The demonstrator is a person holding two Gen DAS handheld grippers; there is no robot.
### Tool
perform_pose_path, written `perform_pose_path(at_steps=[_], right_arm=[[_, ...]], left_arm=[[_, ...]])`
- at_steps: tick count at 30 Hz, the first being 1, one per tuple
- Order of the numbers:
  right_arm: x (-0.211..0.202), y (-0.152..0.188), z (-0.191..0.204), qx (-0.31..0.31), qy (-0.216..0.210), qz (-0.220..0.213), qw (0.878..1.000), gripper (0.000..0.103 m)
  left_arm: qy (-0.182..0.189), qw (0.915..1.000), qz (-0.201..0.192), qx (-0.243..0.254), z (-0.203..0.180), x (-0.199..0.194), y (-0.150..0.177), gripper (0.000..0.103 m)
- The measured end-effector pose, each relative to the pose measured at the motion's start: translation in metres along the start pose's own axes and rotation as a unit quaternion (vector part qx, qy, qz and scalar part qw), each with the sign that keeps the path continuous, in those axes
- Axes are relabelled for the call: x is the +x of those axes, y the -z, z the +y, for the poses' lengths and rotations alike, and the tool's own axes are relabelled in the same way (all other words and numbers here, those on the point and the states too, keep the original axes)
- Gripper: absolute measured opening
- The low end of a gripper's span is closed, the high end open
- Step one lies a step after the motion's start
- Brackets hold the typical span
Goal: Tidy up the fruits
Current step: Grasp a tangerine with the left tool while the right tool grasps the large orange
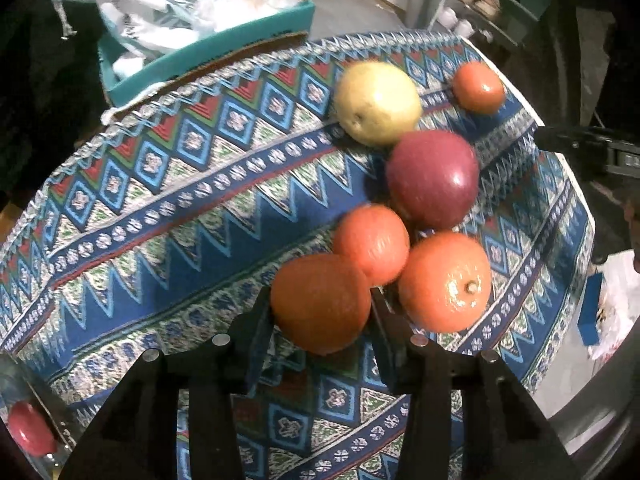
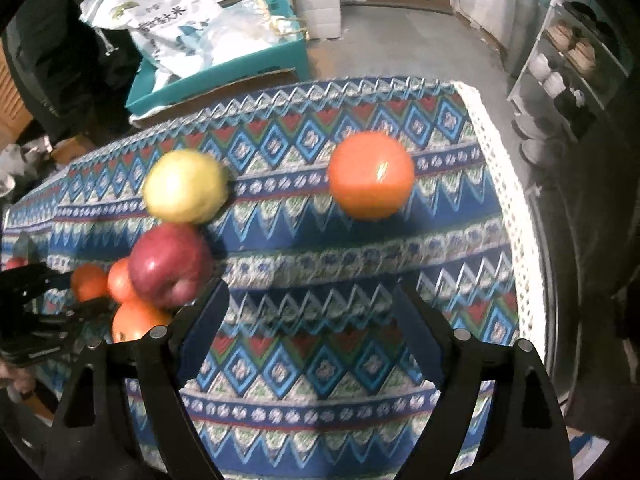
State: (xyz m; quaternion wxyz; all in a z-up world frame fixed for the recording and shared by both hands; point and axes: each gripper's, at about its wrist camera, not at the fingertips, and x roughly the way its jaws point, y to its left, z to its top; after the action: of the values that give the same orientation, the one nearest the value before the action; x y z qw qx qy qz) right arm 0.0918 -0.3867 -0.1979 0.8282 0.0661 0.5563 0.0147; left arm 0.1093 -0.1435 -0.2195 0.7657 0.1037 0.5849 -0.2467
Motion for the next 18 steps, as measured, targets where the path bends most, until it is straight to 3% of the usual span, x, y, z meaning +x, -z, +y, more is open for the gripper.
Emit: perform_pose_path(at_steps=[18], right_arm=[[0.051,-0.065,-0.019,-0.034,0.045,0.010,0.998,0.085]], left_arm=[[-0.021,0.9969,-0.033,-0.068,0.049,-0.010,-0.020,0.046]])
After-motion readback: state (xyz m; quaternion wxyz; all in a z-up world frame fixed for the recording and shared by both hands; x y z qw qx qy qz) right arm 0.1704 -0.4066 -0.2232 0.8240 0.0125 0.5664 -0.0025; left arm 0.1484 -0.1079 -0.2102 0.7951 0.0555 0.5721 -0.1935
